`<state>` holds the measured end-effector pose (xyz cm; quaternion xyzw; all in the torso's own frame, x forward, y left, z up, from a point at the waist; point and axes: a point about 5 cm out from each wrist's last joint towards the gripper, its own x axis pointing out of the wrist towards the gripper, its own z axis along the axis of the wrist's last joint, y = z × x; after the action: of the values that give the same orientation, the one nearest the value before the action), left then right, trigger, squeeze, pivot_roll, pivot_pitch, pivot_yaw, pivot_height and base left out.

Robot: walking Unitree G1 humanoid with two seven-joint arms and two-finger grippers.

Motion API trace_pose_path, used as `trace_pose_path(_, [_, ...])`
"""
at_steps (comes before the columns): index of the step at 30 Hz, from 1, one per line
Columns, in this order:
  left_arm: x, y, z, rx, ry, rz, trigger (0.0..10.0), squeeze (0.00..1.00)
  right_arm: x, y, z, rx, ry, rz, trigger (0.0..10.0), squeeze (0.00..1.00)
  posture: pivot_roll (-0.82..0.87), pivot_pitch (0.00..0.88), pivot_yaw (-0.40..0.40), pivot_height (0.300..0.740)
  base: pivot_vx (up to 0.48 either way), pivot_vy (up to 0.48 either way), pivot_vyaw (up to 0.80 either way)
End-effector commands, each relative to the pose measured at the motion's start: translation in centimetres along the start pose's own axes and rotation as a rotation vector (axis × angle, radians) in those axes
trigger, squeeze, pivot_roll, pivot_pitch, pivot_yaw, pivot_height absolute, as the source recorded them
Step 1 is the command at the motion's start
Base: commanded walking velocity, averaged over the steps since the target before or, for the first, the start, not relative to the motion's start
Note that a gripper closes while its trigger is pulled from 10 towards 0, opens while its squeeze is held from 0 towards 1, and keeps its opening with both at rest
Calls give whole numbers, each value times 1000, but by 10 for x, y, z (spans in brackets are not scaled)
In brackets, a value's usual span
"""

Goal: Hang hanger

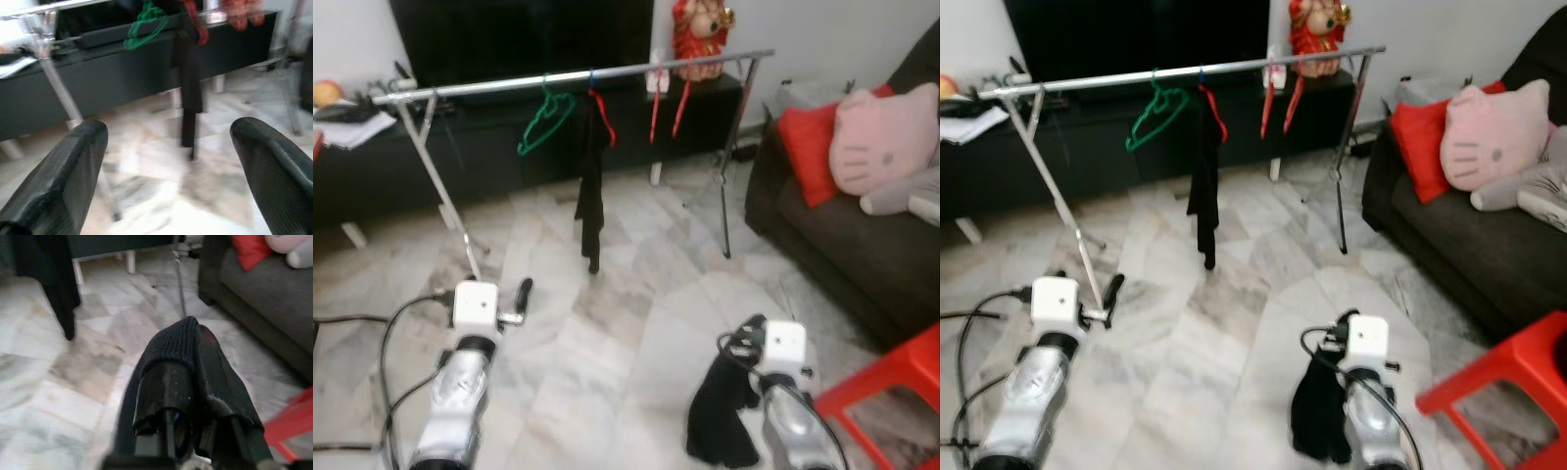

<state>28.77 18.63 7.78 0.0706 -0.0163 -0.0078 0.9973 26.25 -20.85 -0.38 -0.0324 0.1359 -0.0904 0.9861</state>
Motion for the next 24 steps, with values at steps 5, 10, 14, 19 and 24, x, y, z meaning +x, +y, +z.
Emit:
trace_pose_path(5, [0, 2, -2, 2, 9, -3, 10000, 0, 5, 6, 12, 3, -59, 17, 10000, 0, -8, 0, -37, 740, 316, 0, 160])
trace_pose_path(10, [0, -1, -2, -5, 9, -8, 10000, 0, 4, 6, 11, 18, -54, 15, 10000, 0, -11, 0, -35, 740, 335, 0, 440])
trace_pose_path(14, [1, -2, -2, -7, 9, -10, 10000, 0, 4, 5, 10, 15, -54, 14, 10000, 0, -11, 0, -34, 740, 343, 0, 0])
trace_pose_path(19, [1, -2, -3, -9, 10, -13, 10000, 0, 3, 6, 9, 16, -51, 19, 10000, 0, -9, 0, -32, 740, 345, 0, 0])
trace_pose_path(24, [1, -3, -3, -12, 9, -15, 10000, 0, 3, 9, 7, 17, -43, 31, 10000, 0, -7, 0, -33, 740, 343, 0, 0])
